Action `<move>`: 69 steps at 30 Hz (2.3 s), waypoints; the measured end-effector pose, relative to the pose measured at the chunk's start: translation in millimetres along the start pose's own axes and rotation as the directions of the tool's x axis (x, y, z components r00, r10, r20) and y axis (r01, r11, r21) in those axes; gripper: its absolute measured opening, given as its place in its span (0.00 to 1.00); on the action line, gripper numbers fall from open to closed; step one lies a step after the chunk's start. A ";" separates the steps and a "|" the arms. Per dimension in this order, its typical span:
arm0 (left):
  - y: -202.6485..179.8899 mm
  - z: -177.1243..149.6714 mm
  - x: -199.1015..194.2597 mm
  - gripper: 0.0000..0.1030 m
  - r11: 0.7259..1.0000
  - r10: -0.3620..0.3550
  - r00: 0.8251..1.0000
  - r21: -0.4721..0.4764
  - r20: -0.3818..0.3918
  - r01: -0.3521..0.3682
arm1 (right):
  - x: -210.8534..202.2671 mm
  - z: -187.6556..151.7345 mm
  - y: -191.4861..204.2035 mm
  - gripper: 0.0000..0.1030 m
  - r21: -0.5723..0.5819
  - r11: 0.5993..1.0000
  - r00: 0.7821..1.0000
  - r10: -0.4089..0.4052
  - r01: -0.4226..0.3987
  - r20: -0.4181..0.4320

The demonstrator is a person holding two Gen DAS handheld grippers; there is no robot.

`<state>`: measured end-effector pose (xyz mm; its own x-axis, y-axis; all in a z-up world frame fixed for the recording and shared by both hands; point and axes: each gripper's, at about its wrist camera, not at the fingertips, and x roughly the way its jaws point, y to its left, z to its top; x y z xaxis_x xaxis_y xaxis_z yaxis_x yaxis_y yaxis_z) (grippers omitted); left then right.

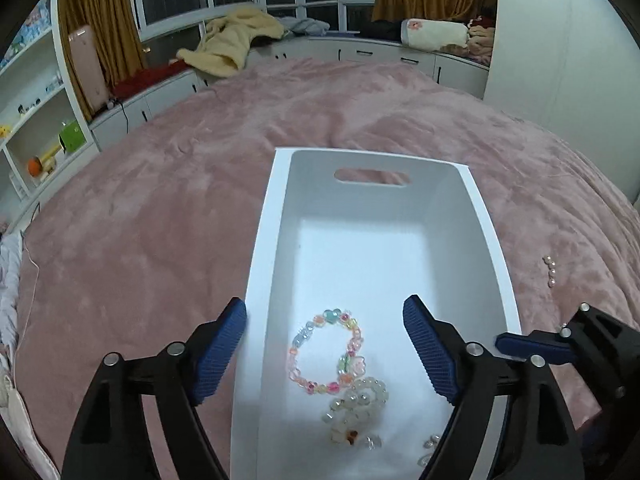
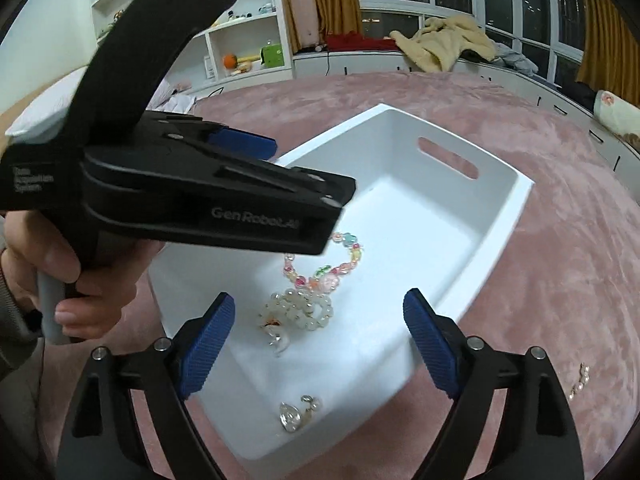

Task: Organize jewelry
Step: 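Move both open tools back to the remaining pearl and silver pieces, then close left tool on silver starburst charm while right tool grasps pearl strand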

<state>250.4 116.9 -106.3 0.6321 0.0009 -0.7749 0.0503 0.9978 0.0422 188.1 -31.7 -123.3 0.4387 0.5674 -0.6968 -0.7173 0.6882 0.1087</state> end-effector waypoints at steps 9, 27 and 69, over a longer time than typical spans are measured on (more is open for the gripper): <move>-13.6 10.2 -14.7 0.86 1.000 -0.018 0.999 0.009 0.036 0.018 | -33.0 -9.3 -33.4 0.83 0.063 0.997 0.999 -0.051 0.050 0.020; -94.4 12.3 -35.5 0.89 0.986 -0.121 0.990 0.121 0.069 0.112 | -108.6 -63.7 -135.5 0.84 0.236 0.952 0.980 -0.201 0.196 -0.003; -260.8 -70.8 94.6 0.32 0.857 -0.468 0.875 0.178 -0.126 0.483 | -26.1 -116.7 -253.4 0.22 0.400 0.901 0.983 -0.127 0.171 -0.134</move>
<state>242.3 -138.6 -235.3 0.4325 -0.4575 -0.7770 0.4864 0.8439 -0.2262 295.3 -273.7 -215.4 0.4495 0.4095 -0.7939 -0.3548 0.8975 0.2620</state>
